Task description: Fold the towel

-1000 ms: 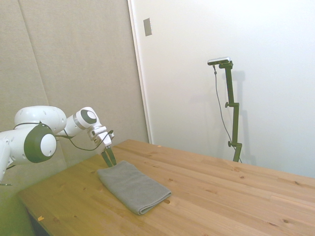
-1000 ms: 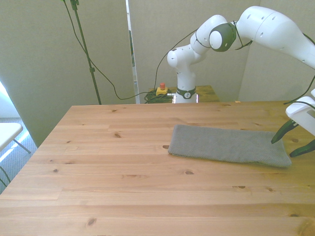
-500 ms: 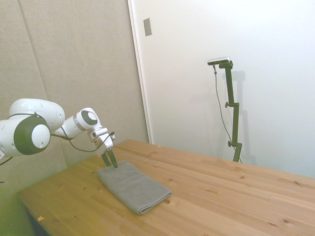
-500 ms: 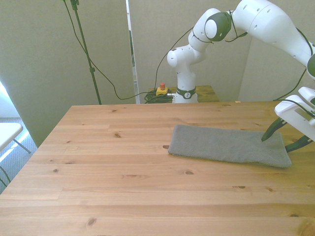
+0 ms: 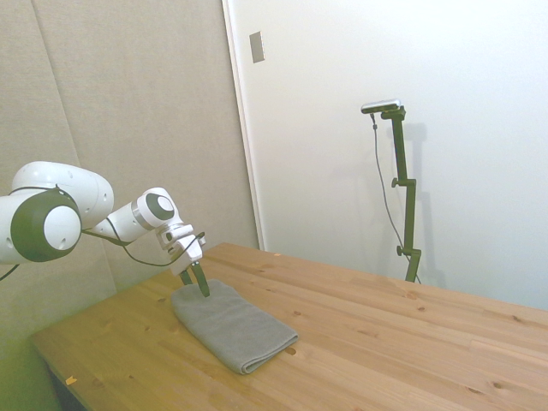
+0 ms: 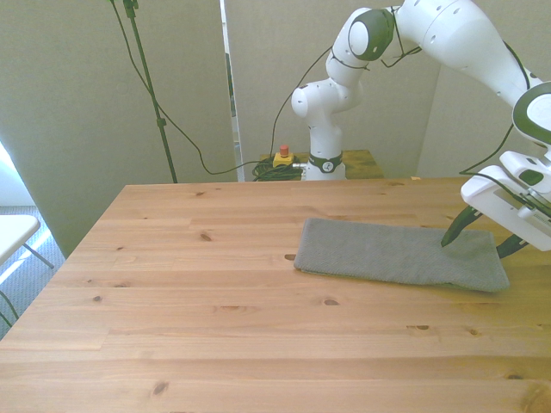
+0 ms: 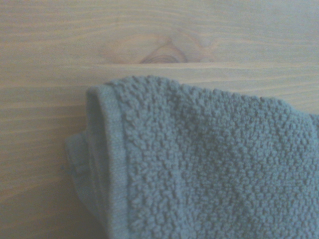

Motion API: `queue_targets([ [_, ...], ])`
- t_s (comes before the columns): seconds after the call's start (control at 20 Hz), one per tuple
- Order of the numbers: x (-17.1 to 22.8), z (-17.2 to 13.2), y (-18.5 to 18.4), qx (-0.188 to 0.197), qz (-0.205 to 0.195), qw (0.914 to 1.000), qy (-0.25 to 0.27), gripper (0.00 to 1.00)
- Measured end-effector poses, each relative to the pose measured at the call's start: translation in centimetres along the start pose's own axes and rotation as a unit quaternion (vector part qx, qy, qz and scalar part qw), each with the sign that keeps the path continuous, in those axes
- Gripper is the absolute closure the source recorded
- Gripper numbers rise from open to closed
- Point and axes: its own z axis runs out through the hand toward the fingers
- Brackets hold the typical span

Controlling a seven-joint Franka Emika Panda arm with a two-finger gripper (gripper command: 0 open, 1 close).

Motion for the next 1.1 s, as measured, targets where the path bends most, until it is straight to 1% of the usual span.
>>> queue_targets([
  [0.75,1.1,1.8,0.0,-0.008,-0.003,0.9999,-0.009,1.00],
  [1.1,0.9,2.1,0.1,0.008,-0.006,0.9999,-0.010,1.00],
])
